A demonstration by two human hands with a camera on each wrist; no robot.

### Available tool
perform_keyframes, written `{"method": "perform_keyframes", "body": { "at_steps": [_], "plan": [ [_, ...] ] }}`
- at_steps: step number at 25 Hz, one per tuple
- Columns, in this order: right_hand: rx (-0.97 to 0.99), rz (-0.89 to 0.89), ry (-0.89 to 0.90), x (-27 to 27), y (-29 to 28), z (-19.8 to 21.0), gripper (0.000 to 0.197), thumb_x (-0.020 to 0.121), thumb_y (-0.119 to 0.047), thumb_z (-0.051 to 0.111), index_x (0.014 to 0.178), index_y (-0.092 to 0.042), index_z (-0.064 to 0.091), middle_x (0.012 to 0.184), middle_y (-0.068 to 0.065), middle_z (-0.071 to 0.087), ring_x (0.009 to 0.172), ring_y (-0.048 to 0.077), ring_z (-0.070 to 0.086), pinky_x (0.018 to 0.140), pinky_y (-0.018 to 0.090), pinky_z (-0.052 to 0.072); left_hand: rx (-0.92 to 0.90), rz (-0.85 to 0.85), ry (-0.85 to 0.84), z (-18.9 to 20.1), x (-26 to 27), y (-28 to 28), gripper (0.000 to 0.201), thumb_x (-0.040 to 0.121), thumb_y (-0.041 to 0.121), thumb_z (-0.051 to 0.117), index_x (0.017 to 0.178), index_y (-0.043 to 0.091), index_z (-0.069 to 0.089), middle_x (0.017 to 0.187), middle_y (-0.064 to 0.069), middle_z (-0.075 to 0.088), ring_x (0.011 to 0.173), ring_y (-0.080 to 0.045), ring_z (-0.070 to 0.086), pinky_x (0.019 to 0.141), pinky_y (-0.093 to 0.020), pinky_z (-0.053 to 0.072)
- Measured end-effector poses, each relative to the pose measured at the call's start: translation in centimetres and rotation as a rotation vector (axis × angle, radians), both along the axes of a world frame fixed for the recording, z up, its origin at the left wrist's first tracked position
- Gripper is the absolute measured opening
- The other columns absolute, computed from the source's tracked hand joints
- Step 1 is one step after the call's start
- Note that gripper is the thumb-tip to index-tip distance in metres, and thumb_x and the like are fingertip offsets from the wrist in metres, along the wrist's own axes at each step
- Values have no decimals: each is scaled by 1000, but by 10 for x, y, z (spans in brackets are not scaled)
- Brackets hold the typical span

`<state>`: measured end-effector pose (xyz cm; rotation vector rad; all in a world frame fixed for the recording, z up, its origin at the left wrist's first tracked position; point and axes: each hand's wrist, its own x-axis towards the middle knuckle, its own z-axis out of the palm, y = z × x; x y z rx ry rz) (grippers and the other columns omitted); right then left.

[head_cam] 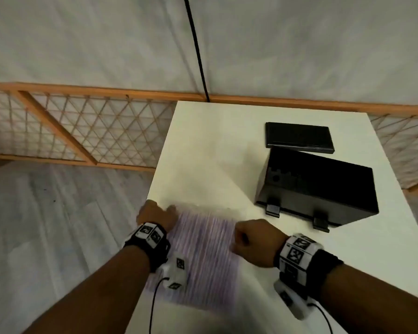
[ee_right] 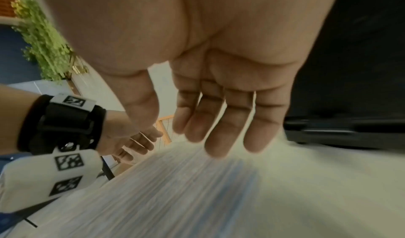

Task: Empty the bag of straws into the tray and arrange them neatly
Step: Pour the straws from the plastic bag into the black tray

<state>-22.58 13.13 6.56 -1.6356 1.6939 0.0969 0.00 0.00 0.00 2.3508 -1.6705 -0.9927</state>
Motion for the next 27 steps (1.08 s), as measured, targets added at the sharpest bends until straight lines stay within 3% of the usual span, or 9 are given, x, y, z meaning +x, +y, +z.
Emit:
{"method": "perform_keyframes", "body": {
  "at_steps": [2,4,9,12,15,19,22,25,27],
  "plan": [
    [-111,-42,3,18,-33,-14,21,87,-46,62,86,-27,55,94,-1,57,94,22,58,80,29,45,63,104,86,-10,5,-25,73,92,46,69,141,-3,45,144,-24,54,130,-40,55,104,-41,47],
    [-139,-77,11,37,-63,-28,39,89,-49,58,116,-21,56,118,4,56,112,25,55,94,33,44,132,128,171,-19,9,-45,77,89,49,71,139,-5,48,139,-22,59,125,-40,59,100,-40,51],
    [-51,-79,80,76,-111,-61,68,96,-55,43,152,-19,26,154,5,36,137,27,38,111,42,31,165,-95,139,-23,9,-50,48,99,40,59,119,-2,71,126,-23,68,119,-37,63,99,-37,51],
    [-21,-38,42,98,-134,-66,48,100,-51,36,135,-20,46,138,7,54,125,30,51,101,42,38,72,-116,314,-14,8,-40,38,104,30,54,99,0,77,110,-23,73,102,-31,66,81,-27,45],
    [-74,62,-125,100,-141,-53,37,104,-37,35,77,-19,50,87,6,60,85,25,56,73,30,34,-11,-4,483,2,7,-28,38,105,23,51,74,8,66,85,-20,69,81,-30,60,75,-32,43],
    [-21,84,-144,56,-122,-35,33,103,-35,42,73,-21,47,71,-8,50,75,14,49,68,27,31,-60,269,507,19,14,-37,34,106,21,44,93,4,71,79,-4,60,81,-23,53,67,-19,37],
    [-62,142,-100,38,-106,-24,36,102,-34,43,68,-23,43,68,-9,50,70,11,48,70,27,34,-136,33,479,34,9,-28,30,99,32,53,75,14,55,75,1,53,82,-33,50,61,-15,39],
    [-181,166,-114,39,-108,-4,23,100,-28,46,83,-23,60,80,-7,61,79,12,54,74,27,38,-208,-477,380,45,1,-21,68,77,67,66,126,22,58,119,-1,62,112,-22,58,96,-32,45],
    [-227,176,-112,39,-111,9,18,98,-22,48,84,-19,60,77,-5,58,77,15,52,72,27,36,-103,-768,209,62,-7,-25,47,82,67,61,104,27,69,100,1,70,96,-16,63,91,-34,48]
  ]
}}
